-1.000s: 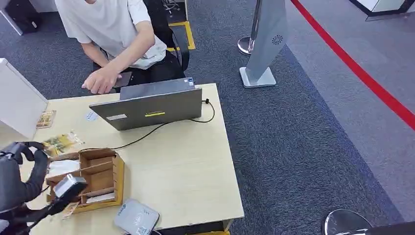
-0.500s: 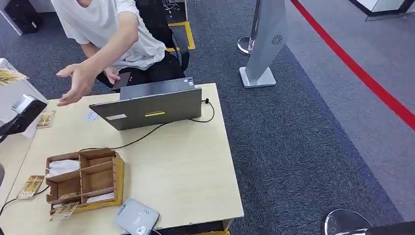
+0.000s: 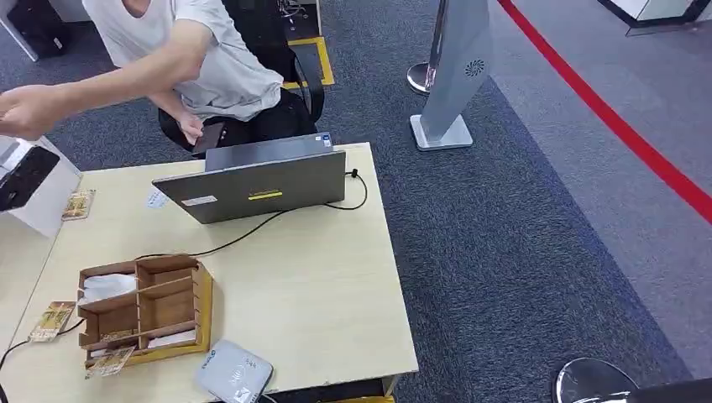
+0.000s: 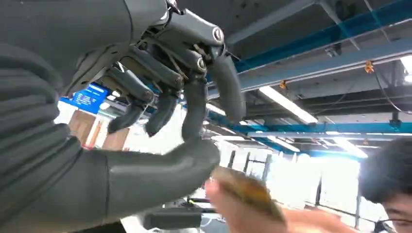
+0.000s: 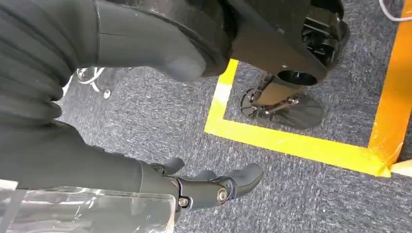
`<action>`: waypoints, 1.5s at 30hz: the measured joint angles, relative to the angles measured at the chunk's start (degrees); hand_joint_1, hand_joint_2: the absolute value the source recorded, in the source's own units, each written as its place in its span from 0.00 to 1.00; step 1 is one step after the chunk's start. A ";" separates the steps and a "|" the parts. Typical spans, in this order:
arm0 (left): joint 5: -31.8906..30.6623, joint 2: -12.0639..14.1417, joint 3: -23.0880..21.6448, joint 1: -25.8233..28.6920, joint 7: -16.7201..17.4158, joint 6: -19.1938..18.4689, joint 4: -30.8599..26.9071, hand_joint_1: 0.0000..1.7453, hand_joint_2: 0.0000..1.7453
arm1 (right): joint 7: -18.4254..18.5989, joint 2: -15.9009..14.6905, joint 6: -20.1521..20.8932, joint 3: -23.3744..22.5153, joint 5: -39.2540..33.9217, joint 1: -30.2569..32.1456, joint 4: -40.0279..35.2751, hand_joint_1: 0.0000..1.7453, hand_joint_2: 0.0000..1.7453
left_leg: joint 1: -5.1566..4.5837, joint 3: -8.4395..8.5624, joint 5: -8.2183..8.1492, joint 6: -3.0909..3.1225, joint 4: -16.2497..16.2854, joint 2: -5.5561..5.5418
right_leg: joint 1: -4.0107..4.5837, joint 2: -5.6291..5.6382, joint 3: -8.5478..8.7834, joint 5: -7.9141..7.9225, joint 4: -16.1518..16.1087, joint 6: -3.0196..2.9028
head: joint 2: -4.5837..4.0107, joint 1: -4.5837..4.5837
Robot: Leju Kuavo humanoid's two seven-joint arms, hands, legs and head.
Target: Pass the card to the sensor for recognition and then transmit it.
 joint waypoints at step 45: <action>59.43 -28.49 73.72 45.00 -8.07 -27.15 -47.95 0.00 1.00 | 8.75 -3.54 -9.81 -0.37 -5.40 14.68 -19.65 0.00 1.00 | -0.02 0.14 -0.57 0.07 -0.07 0.27 | -0.02 0.17 0.19 -0.46 -0.05 0.00 | 0.00 0.05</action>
